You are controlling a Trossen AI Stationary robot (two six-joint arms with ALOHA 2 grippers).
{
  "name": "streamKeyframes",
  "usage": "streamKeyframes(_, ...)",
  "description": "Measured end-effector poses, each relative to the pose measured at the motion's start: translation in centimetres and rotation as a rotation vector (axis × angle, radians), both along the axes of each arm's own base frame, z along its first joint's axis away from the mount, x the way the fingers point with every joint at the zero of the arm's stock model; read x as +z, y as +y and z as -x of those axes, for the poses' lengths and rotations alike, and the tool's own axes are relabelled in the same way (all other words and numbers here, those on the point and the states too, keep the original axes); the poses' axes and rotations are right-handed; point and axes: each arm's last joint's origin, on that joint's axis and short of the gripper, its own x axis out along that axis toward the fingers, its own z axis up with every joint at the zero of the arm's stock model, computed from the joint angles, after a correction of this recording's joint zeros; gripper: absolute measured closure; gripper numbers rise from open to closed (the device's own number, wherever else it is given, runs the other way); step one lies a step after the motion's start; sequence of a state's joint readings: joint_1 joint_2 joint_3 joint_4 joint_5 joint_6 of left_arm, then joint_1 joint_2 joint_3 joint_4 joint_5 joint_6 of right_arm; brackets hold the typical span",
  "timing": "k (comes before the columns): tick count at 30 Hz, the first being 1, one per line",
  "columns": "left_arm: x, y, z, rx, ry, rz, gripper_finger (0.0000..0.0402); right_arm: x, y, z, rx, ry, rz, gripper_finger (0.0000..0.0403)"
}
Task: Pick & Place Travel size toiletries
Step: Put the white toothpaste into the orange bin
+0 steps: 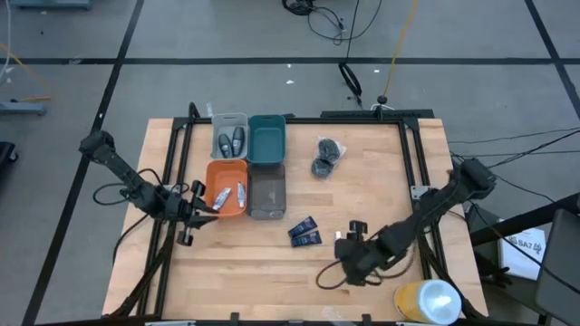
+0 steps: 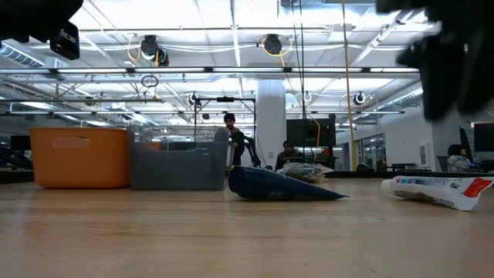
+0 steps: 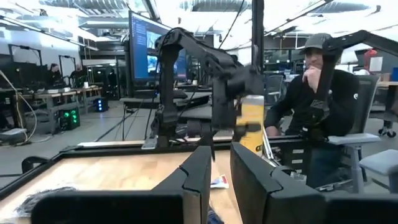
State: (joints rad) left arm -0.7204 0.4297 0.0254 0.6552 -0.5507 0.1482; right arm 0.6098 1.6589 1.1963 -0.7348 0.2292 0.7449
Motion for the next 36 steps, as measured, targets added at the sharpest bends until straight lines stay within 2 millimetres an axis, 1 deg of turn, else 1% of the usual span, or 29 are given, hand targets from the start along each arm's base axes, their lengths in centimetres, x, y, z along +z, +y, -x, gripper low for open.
streamKeyframes(3,0.0,0.0,0.0,0.011,-0.002,-0.014,0.0339,-2.4,-0.5,-0.8,-0.143,0.142,-0.027,0.0206)
streamKeyframes(5,0.0,0.1,0.0,0.041,0.001,-0.027,0.0339,-3.4,-1.2,-1.2,-0.222,0.180,-0.012,0.0206)
streamKeyframes(7,0.0,0.2,0.0,0.083,0.008,-0.030,0.0339,-3.8,-1.9,-1.6,-0.275,0.200,-0.004,0.0206)
streamKeyframes(11,-0.3,0.5,-0.1,0.178,0.042,-0.017,0.0339,-3.9,-2.5,-2.2,-0.316,0.193,-0.018,0.0206)
streamKeyframes(17,-0.2,0.9,0.0,0.333,0.058,-0.019,0.0339,-3.8,-2.5,-2.5,-0.376,0.178,-0.086,0.0206)
streamKeyframes(24,-0.2,0.8,0.0,0.298,0.049,-0.030,0.0339,-3.6,-2.6,-2.5,-0.371,0.152,-0.056,0.0206)
streamKeyframes(30,-0.1,0.8,0.0,0.294,0.048,-0.027,0.0339,-3.5,-2.2,-2.6,-0.363,0.161,-0.121,0.0206)
streamKeyframes(36,-0.2,0.8,-0.1,0.292,0.053,-0.024,0.0339,-3.3,-2.1,-2.9,-0.415,0.087,-0.123,0.0206)
